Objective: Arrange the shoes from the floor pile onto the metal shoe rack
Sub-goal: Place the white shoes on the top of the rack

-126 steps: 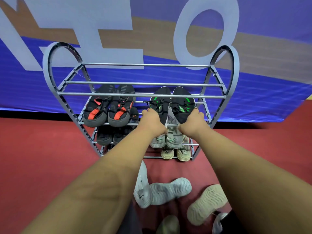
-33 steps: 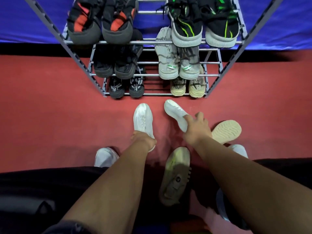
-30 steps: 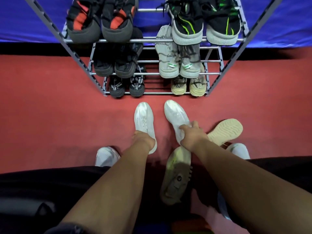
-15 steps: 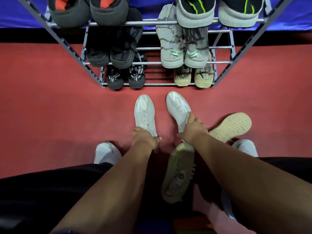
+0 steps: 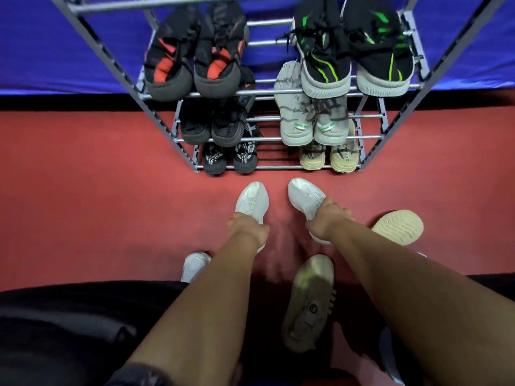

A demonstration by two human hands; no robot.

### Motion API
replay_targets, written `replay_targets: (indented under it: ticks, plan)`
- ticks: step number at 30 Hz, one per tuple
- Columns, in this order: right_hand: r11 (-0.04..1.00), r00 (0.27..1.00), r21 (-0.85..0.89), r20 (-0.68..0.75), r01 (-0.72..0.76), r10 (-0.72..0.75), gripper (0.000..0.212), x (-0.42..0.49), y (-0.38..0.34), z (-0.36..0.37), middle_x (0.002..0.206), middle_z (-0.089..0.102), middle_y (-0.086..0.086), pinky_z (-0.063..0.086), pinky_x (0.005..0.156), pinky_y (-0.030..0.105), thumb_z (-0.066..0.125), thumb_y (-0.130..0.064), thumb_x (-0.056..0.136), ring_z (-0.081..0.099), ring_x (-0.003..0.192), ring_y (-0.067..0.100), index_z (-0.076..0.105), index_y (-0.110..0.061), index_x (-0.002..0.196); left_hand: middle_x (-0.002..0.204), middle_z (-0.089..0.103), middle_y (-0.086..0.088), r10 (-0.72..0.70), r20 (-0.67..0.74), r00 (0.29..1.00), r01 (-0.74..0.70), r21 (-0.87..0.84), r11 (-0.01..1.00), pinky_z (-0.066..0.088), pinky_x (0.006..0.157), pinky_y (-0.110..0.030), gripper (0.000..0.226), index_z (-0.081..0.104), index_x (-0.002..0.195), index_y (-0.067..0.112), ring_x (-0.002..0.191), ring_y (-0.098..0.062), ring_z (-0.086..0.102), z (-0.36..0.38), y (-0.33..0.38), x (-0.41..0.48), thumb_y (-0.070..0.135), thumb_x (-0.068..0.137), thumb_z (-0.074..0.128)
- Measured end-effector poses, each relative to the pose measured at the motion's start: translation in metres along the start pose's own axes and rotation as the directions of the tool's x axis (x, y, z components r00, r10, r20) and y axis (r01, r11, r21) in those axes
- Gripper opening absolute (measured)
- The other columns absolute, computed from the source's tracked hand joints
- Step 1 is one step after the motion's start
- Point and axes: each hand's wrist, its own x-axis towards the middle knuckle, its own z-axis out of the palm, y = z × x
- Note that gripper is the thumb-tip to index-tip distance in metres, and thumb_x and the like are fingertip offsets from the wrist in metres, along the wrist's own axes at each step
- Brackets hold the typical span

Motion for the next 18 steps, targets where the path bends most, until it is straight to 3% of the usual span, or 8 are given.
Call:
replay_targets:
  ticks: [3, 5, 7, 8, 9, 11, 15, 18]
  plan:
    - [0.999, 0.999, 0.014, -0.004, 0.041, -0.041, 0.079, -0.022, -0.018, -0.027, 0.144, 0.054, 0.019, 0.049, 0.105, 0.043, 0.072, -0.046, 0.086, 0.053, 0.135, 0.040, 0.038, -0.009, 0.147, 0.156, 0.040, -0.017, 0.037, 0.008, 0.999, -0.037, 0.081, 0.996, 0.046, 0.110, -0.042, 0.088, 0.028, 0.157, 0.002, 0.140, -0.036, 0.051, -0.036, 0.013, -0.024, 0.046, 0.093, 0.070]
    - [0.996, 0.996, -0.038, -0.006, 0.086, -0.086, 0.073, -0.041, -0.030, -0.053, 0.130, 0.062, 0.015, 0.051, 0.089, 0.038, 0.072, -0.044, 0.082, 0.062, 0.122, 0.038, 0.045, -0.009, 0.141, 0.159, 0.040, -0.015, 0.031, 0.049, 0.998, -0.037, 0.122, 0.992, 0.045, 0.110, -0.042, 0.089, 0.026, 0.161, 0.004, 0.142, -0.035, 0.050, -0.065, 0.024, -0.044, 0.044, 0.094, 0.069]
    - [0.980, 0.986, -0.111, 0.001, 0.166, -0.167, 0.044, -0.061, -0.044, -0.085, 0.104, 0.067, 0.009, 0.054, 0.078, 0.036, 0.069, -0.040, 0.080, 0.070, 0.098, 0.034, 0.058, -0.014, 0.114, 0.156, 0.047, -0.012, 0.037, 0.136, 0.990, -0.055, 0.126, 0.991, 0.046, 0.106, -0.042, 0.075, 0.036, 0.159, 0.011, 0.136, -0.033, 0.054, -0.099, 0.040, -0.070, 0.040, 0.094, 0.061]
    - [0.965, 0.977, -0.151, 0.009, 0.213, -0.214, 0.026, -0.071, -0.051, -0.102, 0.097, 0.069, 0.009, 0.058, 0.077, 0.037, 0.068, -0.037, 0.081, 0.071, 0.091, 0.034, 0.058, -0.016, 0.094, 0.145, 0.056, -0.010, 0.061, 0.173, 0.983, -0.084, 0.134, 0.987, 0.046, 0.101, -0.042, 0.058, 0.052, 0.148, 0.018, 0.126, -0.032, 0.058, -0.117, 0.048, -0.085, 0.040, 0.094, 0.055]
    - [0.945, 0.966, -0.202, 0.025, 0.256, -0.256, 0.024, -0.082, -0.059, -0.119, 0.097, 0.072, 0.010, 0.060, 0.079, 0.039, 0.067, -0.035, 0.085, 0.072, 0.091, 0.035, 0.056, -0.014, 0.080, 0.127, 0.064, -0.008, 0.087, 0.212, 0.973, -0.124, 0.168, 0.978, 0.046, 0.094, -0.039, 0.039, 0.066, 0.125, 0.026, 0.112, -0.030, 0.060, -0.136, 0.056, -0.098, 0.039, 0.092, 0.049]
    - [0.909, 0.953, -0.297, 0.016, 0.293, -0.302, 0.030, -0.108, -0.072, -0.151, 0.091, 0.072, 0.010, 0.059, 0.080, 0.037, 0.065, -0.036, 0.086, 0.070, 0.088, 0.034, 0.056, -0.013, 0.070, 0.095, 0.067, -0.006, 0.134, 0.263, 0.955, -0.217, 0.321, 0.922, 0.046, 0.077, -0.033, 0.019, 0.067, 0.083, 0.026, 0.090, -0.028, 0.059, -0.173, 0.074, -0.122, 0.031, 0.091, 0.050]
    - [0.833, 0.897, -0.402, -0.062, 0.380, -0.439, 0.034, -0.156, -0.090, -0.203, 0.092, 0.067, 0.012, 0.051, 0.074, 0.032, 0.062, -0.040, 0.090, 0.064, 0.086, 0.033, 0.063, -0.008, 0.081, 0.085, 0.066, -0.008, 0.208, 0.259, 0.943, -0.321, 0.552, 0.769, 0.046, 0.059, -0.027, 0.018, 0.061, 0.082, 0.018, 0.063, -0.025, 0.063, -0.243, 0.105, -0.162, 0.028, 0.096, 0.058]
    - [0.821, 0.849, -0.387, -0.152, 0.420, -0.507, 0.044, -0.188, -0.094, -0.233, 0.082, 0.058, 0.010, 0.042, 0.070, 0.031, 0.059, -0.050, 0.093, 0.056, 0.081, 0.033, 0.055, -0.009, 0.076, 0.067, 0.068, -0.014, 0.260, 0.232, 0.937, -0.347, 0.539, 0.767, 0.054, 0.046, -0.025, 0.023, 0.060, 0.083, 0.011, 0.037, -0.024, 0.062, -0.285, 0.110, -0.192, 0.028, 0.097, 0.054]
